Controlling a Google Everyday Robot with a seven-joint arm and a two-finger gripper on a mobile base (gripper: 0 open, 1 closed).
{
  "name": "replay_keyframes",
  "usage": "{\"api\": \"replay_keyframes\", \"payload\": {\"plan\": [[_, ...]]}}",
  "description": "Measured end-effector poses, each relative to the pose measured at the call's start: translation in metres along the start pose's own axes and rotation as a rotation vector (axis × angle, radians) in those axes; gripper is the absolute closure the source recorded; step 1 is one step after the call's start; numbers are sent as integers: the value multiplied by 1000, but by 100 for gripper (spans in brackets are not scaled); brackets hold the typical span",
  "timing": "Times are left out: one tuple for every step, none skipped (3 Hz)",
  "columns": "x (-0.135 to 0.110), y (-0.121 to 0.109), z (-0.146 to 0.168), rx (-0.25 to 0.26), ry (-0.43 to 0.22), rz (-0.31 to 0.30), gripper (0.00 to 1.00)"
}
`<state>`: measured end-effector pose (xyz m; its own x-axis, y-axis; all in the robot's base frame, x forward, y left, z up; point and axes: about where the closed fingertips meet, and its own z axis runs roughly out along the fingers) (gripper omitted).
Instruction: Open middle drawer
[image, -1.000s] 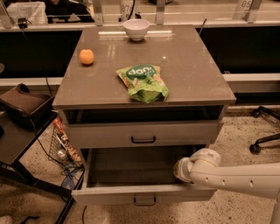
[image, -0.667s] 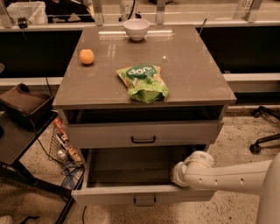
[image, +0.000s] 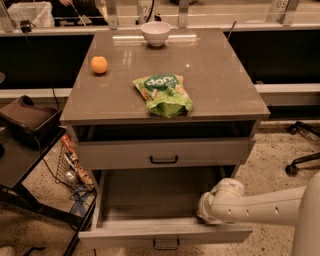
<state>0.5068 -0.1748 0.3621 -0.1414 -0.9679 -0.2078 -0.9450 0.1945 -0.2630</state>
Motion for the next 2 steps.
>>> {"api": "replay_keyframes", "payload": {"plan": [[20, 52, -26, -55, 53, 23, 100], [21, 52, -27, -58, 56, 22, 100]]}}
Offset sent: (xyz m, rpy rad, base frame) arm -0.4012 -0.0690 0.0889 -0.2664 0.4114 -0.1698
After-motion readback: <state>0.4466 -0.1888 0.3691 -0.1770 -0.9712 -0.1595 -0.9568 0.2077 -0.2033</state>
